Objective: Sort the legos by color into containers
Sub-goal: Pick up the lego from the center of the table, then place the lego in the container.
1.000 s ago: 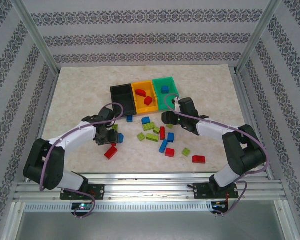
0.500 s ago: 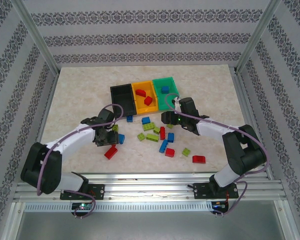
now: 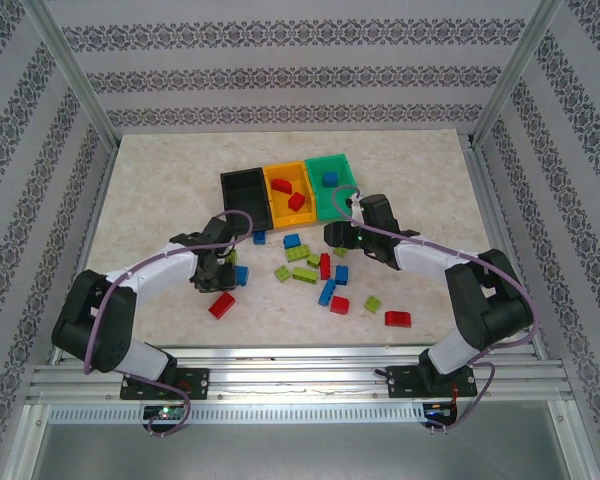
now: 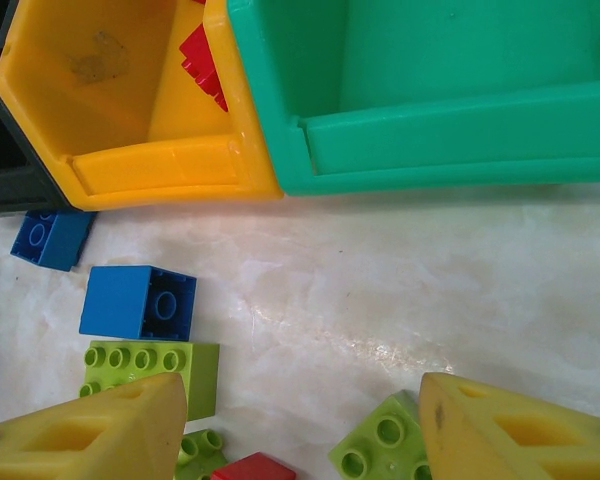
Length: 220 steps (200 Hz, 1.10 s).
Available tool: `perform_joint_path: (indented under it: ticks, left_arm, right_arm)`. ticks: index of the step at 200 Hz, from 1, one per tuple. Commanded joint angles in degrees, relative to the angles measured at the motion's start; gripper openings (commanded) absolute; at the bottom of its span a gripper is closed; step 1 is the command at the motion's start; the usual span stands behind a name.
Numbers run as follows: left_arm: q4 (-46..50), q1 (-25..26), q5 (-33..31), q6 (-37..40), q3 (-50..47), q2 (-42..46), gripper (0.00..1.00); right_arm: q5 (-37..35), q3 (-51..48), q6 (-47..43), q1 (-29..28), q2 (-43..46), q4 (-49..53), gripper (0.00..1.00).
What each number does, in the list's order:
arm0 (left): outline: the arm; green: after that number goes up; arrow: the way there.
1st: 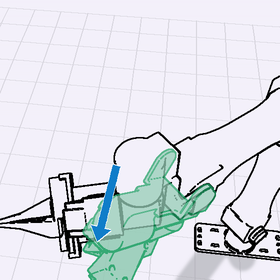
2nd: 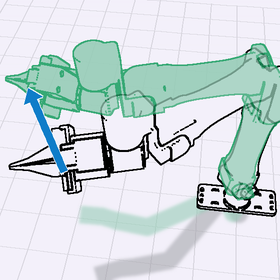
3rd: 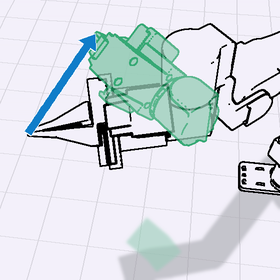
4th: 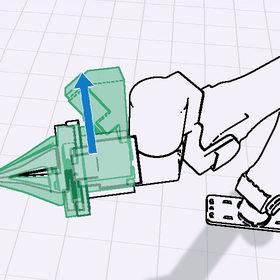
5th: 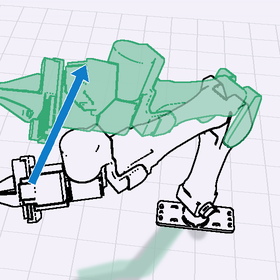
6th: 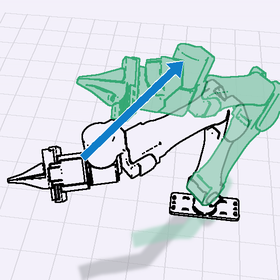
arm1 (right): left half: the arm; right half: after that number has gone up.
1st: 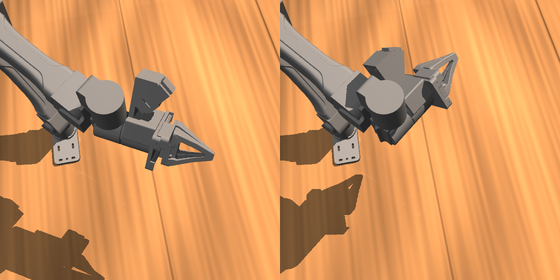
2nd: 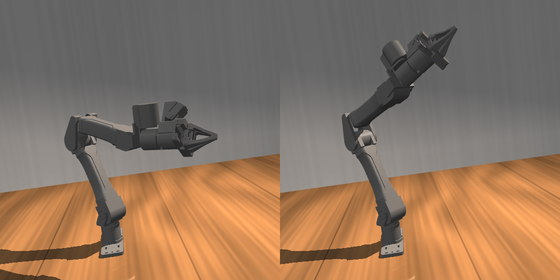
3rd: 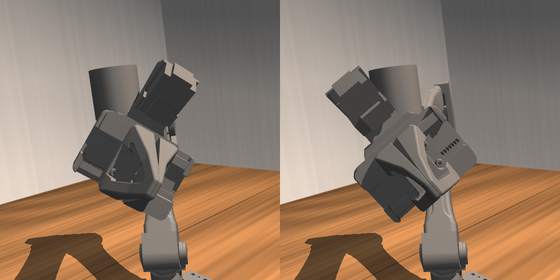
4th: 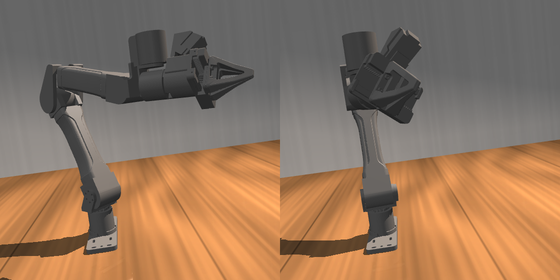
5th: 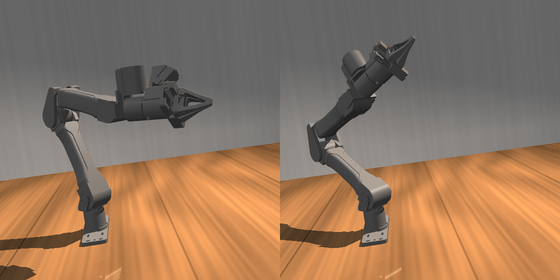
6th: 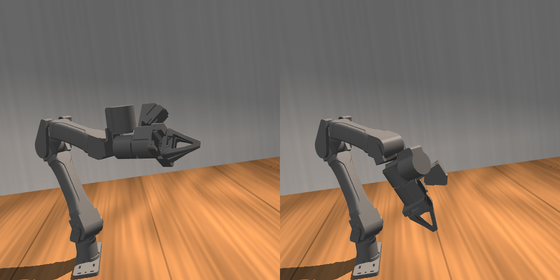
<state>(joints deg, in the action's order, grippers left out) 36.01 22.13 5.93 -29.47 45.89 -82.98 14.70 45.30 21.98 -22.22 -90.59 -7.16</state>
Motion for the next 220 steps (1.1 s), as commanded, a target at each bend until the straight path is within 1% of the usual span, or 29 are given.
perform_joint_path:
  ticks: [1, 11, 40, 64, 82, 98, 145, 150, 165, 175, 197, 220]
  left_arm:
    - [0.4, 0.7, 1.2, 1.0, 1.2, 4.7, 0.23]
    - [0.3, 0.7, 1.9, 0.7, 1.4, 6.8, 0.19]
    - [-2.5, 0.6, 4.0, 1.0, 1.7, 12.3, 0.14]
    - [-5.2, 0.6, 3.2, 2.6, 3.1, 12.9, 0.11]
    - [-5.8, 0.5, 2.3, 4.1, 7.1, 10.2, 0.11]
    - [-6.0, 0.0, 1.4, 5.9, 11.7, 6.1, 0.11]
    - [-5.6, -4.4, 1.7, 10.0, 26.0, -8.8, 0.11]
    - [-5.2, -4.7, 1.7, 10.1, 27.4, -10.3, 0.13]
    - [-3.0, -5.3, 0.7, 10.7, 31.7, -13.9, 0.27]
    - [-1.2, -5.3, 0.2, 10.9, 33.7, -15.4, 0.33]
    - [-0.5, -5.3, 0.5, 10.8, 33.6, -15.3, 0.45]
    - [-3.2, -5.3, 0.7, 10.4, 29.7, -12.2, 0.48]
  right_arm:
    - [1.2, 0.1, 0.6, 0.5, -0.4, -1.4, 0.64]
    - [1.2, 0.0, 0.6, 0.7, -0.4, -1.4, 0.64]
    - [1.5, -0.1, 0.9, 0.7, -0.4, -1.7, 0.64]
    - [1.8, 0.0, 1.0, 0.7, -0.8, -1.9, 0.63]
    - [1.8, 0.2, 1.0, 0.8, -1.1, -1.9, 0.64]
    - [1.9, 0.2, 1.1, 0.8, -1.2, -2.0, 0.64]
    - [2.5, 0.1, 1.5, 1.3, -1.3, -2.3, 0.64]
    - [2.6, 0.1, 1.5, 1.3, -1.3, -2.3, 0.63]
    - [2.9, 0.0, 1.7, 1.5, -1.2, -2.5, 0.64]
    - [3.1, 0.1, 1.7, 1.5, -1.2, -2.6, 0.64]
    - [3.3, 0.0, 1.9, 1.6, -1.2, -2.6, 0.64]
    - [3.7, 0.1, 2.3, 1.6, -1.5, -2.9, 0.64]
